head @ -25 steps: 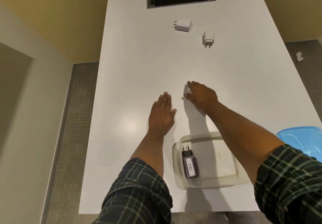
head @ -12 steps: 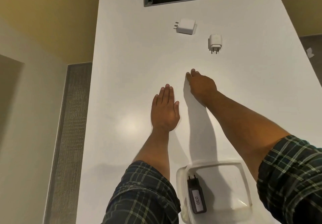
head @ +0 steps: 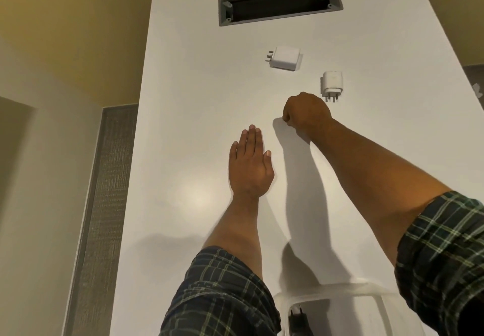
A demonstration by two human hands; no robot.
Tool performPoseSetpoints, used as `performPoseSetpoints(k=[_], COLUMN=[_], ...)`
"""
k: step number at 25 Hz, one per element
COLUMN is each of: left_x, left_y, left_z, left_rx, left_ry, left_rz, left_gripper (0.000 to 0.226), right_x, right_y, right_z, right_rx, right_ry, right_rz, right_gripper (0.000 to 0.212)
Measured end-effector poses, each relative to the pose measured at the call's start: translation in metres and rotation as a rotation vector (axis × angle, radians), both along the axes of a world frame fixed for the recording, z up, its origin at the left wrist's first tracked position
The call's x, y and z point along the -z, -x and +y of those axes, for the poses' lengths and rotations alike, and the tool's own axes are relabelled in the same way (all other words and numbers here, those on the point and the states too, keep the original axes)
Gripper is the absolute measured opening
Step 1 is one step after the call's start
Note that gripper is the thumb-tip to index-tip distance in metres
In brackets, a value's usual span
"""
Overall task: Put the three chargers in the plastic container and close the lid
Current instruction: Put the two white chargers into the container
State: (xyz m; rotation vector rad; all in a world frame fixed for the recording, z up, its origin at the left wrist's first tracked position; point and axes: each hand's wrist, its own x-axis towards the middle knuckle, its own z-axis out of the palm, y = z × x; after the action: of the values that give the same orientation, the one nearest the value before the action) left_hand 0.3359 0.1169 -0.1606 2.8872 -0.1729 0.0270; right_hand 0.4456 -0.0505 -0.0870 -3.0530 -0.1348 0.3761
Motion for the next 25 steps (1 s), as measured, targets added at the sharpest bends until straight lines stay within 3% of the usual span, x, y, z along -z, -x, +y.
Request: performPoseSetpoints(k=[8,11,16,25], left_x=[0.002,0.002,0.003,0.006], left_y=[-0.028,-0.030,-0.031,-0.031], left_z=[-0.002,-0.003,-0.002,-0.002], left_rx=[-0.034,-0.027,-0.024,-0.017], left_ry=[0.000,0.005,0.013,-0.008], left_rz=[-0.012,-0.009,-0.003,-0.003], left_gripper=[0.061,0.060,0.060,0.059], right_x=[-0.008,-0.007,0.012,0.017], right_y=[-0.056,-0.080,-0.114,-0.125], right_z=[0.012,0.008,-0.014,-0.014], right_rx=[-0.052,-0.050,-0.034,0.003], right_ry=[0.023,0.005,0.021,-0.030], right_rz=[-0.067,-0.171,-0.091,-0.180], right_gripper=[0.023,0.040,0.062,0.066])
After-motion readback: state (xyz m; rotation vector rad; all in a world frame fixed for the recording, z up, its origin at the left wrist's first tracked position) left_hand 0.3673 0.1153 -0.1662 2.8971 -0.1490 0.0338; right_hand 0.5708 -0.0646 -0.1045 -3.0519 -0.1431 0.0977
